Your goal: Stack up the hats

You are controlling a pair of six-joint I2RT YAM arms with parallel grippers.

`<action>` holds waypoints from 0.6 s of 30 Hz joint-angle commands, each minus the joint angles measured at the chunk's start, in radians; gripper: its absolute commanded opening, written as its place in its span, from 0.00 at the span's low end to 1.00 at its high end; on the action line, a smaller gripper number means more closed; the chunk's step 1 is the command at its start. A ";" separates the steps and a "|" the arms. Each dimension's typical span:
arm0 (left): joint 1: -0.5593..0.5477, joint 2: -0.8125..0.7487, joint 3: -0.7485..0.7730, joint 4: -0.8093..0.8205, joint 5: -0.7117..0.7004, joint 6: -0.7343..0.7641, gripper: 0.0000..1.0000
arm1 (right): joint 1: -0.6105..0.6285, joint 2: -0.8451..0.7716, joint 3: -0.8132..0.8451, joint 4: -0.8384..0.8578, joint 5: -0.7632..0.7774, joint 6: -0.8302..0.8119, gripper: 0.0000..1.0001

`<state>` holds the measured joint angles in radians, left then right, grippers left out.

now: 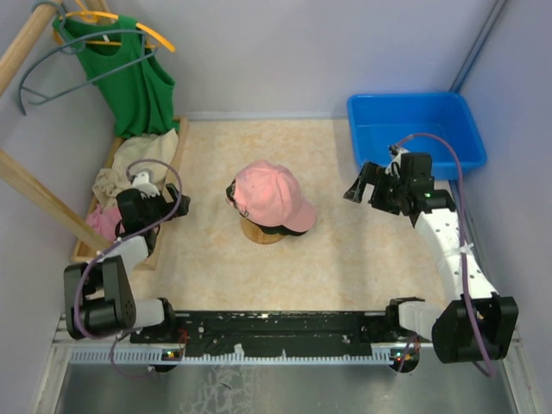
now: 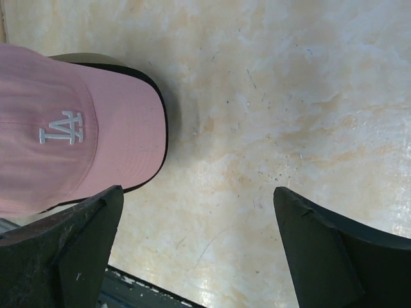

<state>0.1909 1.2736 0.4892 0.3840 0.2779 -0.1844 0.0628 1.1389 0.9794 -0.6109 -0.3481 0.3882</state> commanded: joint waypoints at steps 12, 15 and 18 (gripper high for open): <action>-0.039 0.259 -0.374 1.077 0.134 0.166 1.00 | -0.028 0.074 -0.118 0.270 0.366 -0.078 0.99; -0.056 0.375 -0.426 1.337 0.114 0.168 1.00 | -0.031 0.102 -0.208 0.454 0.368 -0.170 0.99; -0.056 0.335 -0.406 1.217 0.077 0.155 1.00 | -0.039 0.118 -0.306 0.658 0.438 -0.224 0.99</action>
<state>0.1402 1.6302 0.0799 1.4830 0.3828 -0.0338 0.0357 1.2472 0.7490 -0.2810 -0.0158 0.2733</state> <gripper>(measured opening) 0.997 0.991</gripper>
